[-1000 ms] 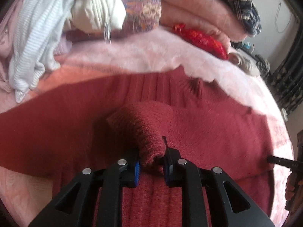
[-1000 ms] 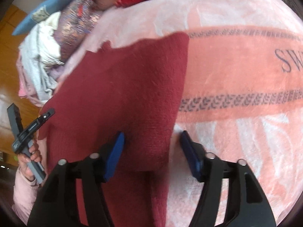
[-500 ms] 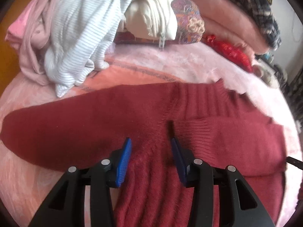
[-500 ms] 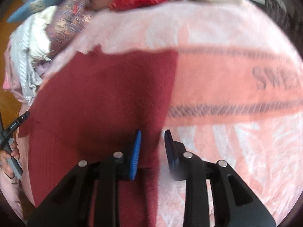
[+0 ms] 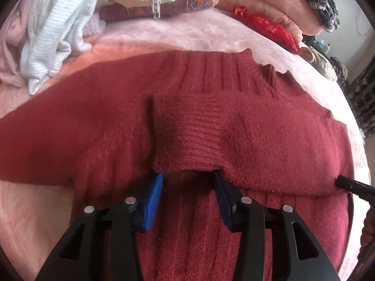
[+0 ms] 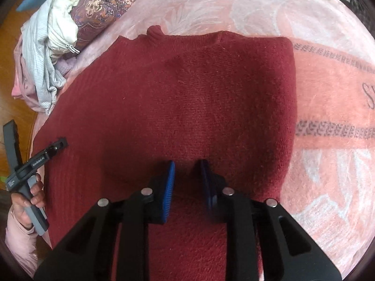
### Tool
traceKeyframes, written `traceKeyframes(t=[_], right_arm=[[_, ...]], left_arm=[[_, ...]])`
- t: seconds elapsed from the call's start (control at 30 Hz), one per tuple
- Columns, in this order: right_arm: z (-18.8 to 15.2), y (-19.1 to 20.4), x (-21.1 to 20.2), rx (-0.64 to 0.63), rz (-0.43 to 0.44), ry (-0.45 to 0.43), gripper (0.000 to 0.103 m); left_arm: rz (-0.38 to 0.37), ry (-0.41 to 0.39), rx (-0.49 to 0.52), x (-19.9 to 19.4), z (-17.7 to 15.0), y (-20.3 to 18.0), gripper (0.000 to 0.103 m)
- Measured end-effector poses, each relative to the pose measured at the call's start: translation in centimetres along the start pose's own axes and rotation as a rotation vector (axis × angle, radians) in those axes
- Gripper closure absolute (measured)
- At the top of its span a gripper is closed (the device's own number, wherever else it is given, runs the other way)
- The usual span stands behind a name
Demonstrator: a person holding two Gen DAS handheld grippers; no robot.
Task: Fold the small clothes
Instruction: 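Move the left gripper over the other sleeve of the sweater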
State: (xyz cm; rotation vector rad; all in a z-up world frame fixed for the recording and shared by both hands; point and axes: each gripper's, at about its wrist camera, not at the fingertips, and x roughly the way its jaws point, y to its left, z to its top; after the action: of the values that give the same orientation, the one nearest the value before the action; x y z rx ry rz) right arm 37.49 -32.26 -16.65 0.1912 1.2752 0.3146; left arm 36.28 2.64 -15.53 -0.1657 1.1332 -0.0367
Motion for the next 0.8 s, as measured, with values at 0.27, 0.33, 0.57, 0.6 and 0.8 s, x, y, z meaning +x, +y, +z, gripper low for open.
traceKeyframes(t=[0.27,0.33,0.57,0.6,0.8], right_arm=[[-0.8,5.2,-2.3,-0.039,0.019,-0.042,0.039],[-0.8,7.1,-2.2,-0.066,0.02,-0.048,0.038],[-0.6,11.2,0.1,-0.135,-0.001,-0.017,0.036],[-0.4,11.5,0.6,-0.138,-0.016,-0.016,0.036],[0.3,12.1,2.4,-0.11,-0.021,0.001,0.034]], left_arm=[[0.045,-0.073,-0.036,-5.3,0.7,5.7,0.009],[0.091,-0.072,-0.061,-6.3,1.0,8.6,0.004],[0.276,-0.053,-0.251,-8.6,0.7,24.0,0.004],[0.284,-0.05,-0.277,-8.7,0.6,25.7,0.004],[0.274,-0.047,-0.375,-7.7,1.1,32.4,0.004]])
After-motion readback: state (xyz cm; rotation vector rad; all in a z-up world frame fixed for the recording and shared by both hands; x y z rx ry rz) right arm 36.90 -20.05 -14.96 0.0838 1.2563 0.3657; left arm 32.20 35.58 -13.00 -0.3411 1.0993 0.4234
